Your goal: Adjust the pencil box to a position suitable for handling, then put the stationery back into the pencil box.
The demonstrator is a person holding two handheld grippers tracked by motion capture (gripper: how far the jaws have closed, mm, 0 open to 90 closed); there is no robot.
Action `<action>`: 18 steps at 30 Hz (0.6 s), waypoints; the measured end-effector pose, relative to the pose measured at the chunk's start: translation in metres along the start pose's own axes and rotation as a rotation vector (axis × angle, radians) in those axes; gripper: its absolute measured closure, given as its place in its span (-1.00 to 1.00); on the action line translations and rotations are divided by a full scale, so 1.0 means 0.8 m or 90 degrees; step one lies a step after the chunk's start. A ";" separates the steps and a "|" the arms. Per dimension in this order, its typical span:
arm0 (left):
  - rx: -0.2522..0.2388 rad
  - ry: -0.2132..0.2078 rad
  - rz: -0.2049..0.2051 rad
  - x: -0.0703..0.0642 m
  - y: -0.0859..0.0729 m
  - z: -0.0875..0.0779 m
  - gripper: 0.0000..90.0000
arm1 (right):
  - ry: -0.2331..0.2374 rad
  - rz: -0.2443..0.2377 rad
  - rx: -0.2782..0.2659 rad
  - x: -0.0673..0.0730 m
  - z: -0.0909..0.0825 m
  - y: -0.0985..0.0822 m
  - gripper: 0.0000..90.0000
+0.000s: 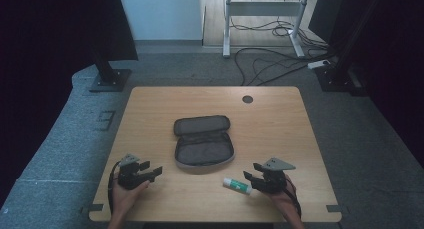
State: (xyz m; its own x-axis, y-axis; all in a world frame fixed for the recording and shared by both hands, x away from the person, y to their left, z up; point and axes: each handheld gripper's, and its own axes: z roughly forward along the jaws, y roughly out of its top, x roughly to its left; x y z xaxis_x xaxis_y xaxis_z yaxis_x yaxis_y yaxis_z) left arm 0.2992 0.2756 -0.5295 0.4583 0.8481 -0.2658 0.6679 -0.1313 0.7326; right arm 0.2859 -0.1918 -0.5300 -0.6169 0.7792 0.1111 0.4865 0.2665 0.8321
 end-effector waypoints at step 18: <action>0.011 0.010 -0.003 0.000 -0.012 0.005 -0.26 | 0.076 -0.051 0.004 0.024 0.013 0.002 0.00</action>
State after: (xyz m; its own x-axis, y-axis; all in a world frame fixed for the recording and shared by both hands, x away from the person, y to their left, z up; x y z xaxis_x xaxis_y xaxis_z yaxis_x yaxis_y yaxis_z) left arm 0.2951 0.2744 -0.5393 0.4458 0.8568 -0.2591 0.6803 -0.1362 0.7202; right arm 0.2812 -0.1706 -0.5326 -0.7224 0.6829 0.1086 0.4368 0.3289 0.8373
